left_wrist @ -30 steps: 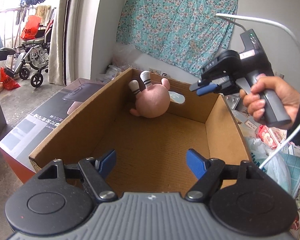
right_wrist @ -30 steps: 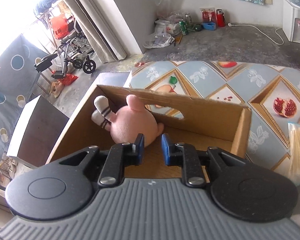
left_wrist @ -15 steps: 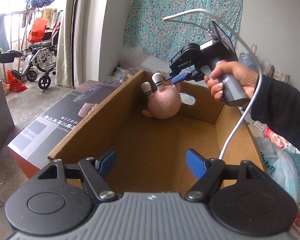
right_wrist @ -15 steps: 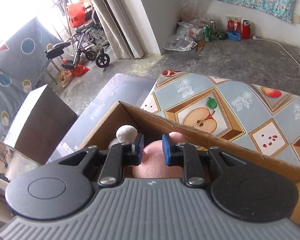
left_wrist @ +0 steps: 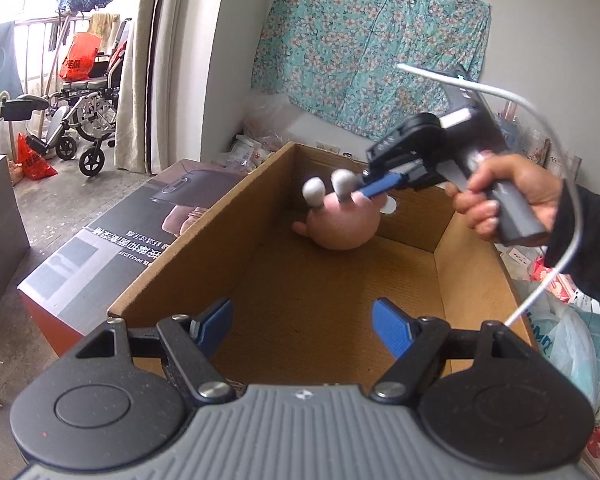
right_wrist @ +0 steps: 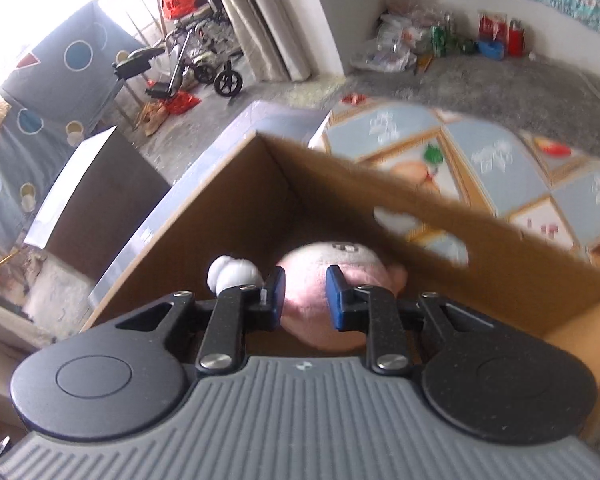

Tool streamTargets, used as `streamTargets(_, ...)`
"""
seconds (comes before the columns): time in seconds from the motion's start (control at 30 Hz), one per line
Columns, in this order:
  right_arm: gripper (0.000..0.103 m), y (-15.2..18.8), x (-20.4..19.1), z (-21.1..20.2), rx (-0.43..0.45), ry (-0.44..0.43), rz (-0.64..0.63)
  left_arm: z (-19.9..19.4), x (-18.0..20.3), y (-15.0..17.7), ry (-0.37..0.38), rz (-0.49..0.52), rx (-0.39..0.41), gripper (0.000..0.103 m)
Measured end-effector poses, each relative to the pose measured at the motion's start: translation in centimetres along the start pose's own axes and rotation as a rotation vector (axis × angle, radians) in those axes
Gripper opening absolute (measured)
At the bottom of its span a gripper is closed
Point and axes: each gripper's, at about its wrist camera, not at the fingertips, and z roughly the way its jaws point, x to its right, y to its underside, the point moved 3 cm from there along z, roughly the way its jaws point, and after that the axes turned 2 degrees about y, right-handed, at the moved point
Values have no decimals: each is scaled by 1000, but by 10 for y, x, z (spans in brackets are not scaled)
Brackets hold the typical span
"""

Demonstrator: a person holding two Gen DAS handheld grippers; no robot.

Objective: Organize soft objects
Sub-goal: 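Open the right gripper to drop the doll into the cardboard box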

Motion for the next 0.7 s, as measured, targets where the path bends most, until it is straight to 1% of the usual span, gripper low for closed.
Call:
streamTargets(0.03, 25, 8, 2, -4, -35, -23, 14, -1, -1, 0, 2, -2, 2, 78)
streamTargets(0.1, 25, 22, 5, -14, -90, -63, 42, -2, -2, 0, 6, -5, 3, 78)
streamTargets(0.13, 26, 26, 6, -20, -97, -70, 50, -3, -2, 1, 8, -7, 4, 78)
streamTargets(0.2, 27, 29, 7, -35, -77, -72, 51, -4, -1, 1, 12, -7, 5, 78)
streamTargets(0.27, 31, 26, 10, -46, -40, -36, 54, -4, 0, 1, 15, -7, 5, 78)
streamTargets(0.33, 35, 22, 15, -48, -16, 16, 64, -5, 2, 1, 20, -8, 5, 78)
streamTargets(0.4, 40, 19, 23, -42, -16, 80, 85, -6, 3, 2, 24, -8, 5, 78)
streamTargets(0.47, 46, 20, 30, -33, -31, 122, 115, -7, 5, 2, 25, -4, 5, 78)
streamTargets(0.5, 47, 21, 34, -29, -43, 140, 138, -7, 5, 3, 26, -3, 4, 78)
streamTargets(0.6, 47, 20, 46, -15, -62, 147, 224, -5, 7, 2, 30, -3, -1, 78)
streamTargets(0.7, 47, 16, 56, -2, -55, 105, 330, -4, 9, 3, 31, 0, -4, 78)
